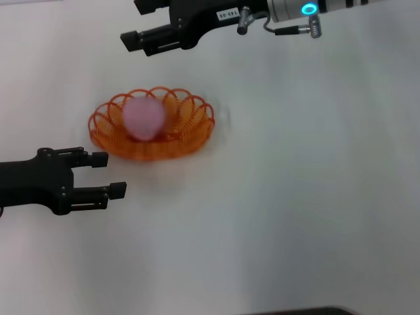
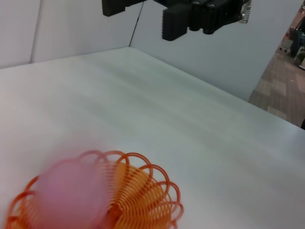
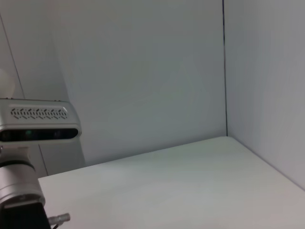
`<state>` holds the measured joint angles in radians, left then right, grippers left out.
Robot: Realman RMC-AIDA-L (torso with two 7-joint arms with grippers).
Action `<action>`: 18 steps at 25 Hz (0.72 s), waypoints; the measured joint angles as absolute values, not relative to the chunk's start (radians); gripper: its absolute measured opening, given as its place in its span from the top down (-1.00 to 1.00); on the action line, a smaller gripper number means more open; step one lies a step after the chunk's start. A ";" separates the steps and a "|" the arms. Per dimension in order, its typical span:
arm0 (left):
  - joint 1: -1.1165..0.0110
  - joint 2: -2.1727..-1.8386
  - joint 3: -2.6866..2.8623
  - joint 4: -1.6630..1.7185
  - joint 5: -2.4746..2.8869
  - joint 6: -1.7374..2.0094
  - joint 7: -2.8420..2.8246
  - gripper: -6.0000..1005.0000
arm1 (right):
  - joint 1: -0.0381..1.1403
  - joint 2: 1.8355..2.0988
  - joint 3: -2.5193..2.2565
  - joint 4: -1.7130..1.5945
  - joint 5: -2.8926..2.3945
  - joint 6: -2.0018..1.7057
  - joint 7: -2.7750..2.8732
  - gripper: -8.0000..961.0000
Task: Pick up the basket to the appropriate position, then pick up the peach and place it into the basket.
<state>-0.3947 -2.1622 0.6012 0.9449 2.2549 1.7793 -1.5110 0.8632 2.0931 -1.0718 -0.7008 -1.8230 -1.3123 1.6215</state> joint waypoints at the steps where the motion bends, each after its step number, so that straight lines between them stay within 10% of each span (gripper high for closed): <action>1: -0.395 -2.162 0.600 0.945 2.255 1.779 -1.511 -0.53 | 0.858 2.093 -1.072 -0.701 -1.823 -1.313 1.621 -0.33; 11: -0.394 -2.160 0.591 0.949 2.247 1.771 -1.511 -0.53 | 0.689 2.079 -1.052 -0.819 -1.810 -1.425 1.616 -0.96; 18: -0.394 -2.157 0.547 0.951 2.243 1.758 -1.516 -0.53 | 0.494 2.031 -1.040 -0.947 -1.884 -1.583 1.598 -0.94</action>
